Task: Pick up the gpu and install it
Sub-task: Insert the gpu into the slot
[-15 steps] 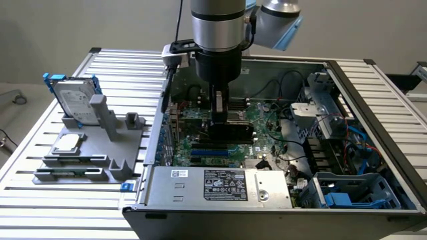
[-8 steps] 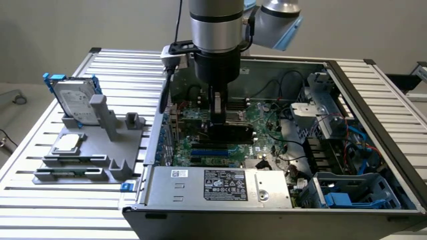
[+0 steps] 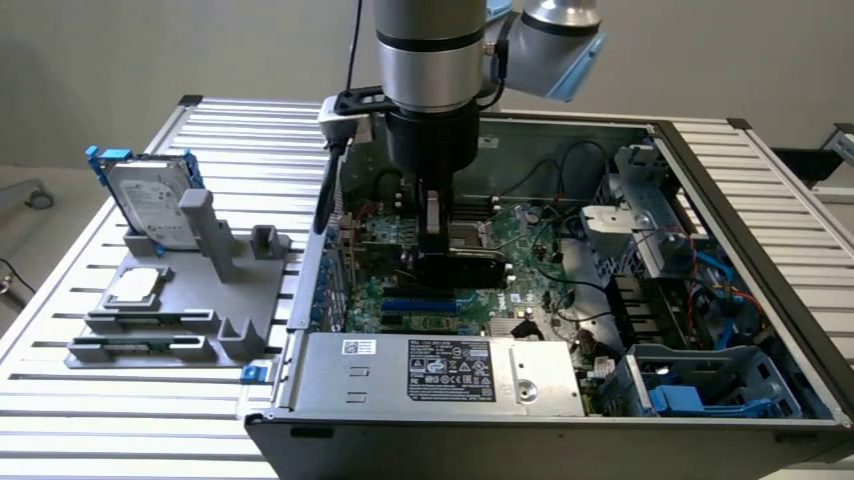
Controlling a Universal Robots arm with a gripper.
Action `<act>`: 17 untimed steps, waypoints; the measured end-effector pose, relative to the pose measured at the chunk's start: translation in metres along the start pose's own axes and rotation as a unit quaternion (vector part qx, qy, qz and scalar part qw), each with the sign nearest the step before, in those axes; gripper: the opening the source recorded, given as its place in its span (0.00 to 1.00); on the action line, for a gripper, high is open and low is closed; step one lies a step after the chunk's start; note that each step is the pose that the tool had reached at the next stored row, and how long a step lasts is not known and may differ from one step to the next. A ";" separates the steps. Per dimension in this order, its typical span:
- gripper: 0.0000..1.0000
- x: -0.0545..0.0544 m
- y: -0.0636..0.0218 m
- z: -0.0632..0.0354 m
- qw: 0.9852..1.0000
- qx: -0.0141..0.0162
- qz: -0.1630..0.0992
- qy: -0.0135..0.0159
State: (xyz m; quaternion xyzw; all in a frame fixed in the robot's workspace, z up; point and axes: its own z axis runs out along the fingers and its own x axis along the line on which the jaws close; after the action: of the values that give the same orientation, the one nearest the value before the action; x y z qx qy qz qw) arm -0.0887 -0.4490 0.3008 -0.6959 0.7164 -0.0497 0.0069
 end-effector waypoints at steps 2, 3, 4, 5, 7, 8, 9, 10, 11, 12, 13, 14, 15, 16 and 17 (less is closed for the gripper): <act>0.26 0.000 0.0005 0.0006 1.000 0.000 0.000 0.000; 0.26 0.000 0.0012 0.0011 1.000 0.000 0.001 0.000; 0.26 0.000 0.0020 0.0015 1.000 0.000 0.002 0.000; 0.26 0.000 0.0027 0.0019 1.000 0.000 0.003 0.000; 0.26 0.000 0.0031 0.0026 1.000 0.000 0.005 0.000; 0.26 0.000 0.0033 0.0031 1.000 0.000 0.006 0.000; 0.26 0.000 0.0039 0.0036 1.000 0.000 0.007 0.001; 0.26 0.000 0.0044 0.0041 1.000 -0.001 0.009 0.001; 0.26 0.000 0.0050 0.0046 1.000 -0.001 0.010 0.001; 0.26 0.000 0.0053 0.0049 1.000 -0.001 0.012 0.001; 0.26 0.000 0.0055 0.0054 1.000 -0.001 0.013 0.001; 0.26 0.001 0.0057 0.0059 1.000 -0.001 0.014 0.001; 0.26 0.001 0.0059 0.0063 1.000 -0.001 0.015 0.000; 0.26 0.002 0.0060 0.0066 1.000 -0.001 0.015 0.000; 0.26 0.002 0.0060 0.0070 1.000 -0.001 0.015 0.000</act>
State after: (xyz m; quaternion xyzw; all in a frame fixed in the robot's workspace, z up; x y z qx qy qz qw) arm -0.0943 -0.4517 0.2934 -0.6847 0.7271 -0.0492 0.0067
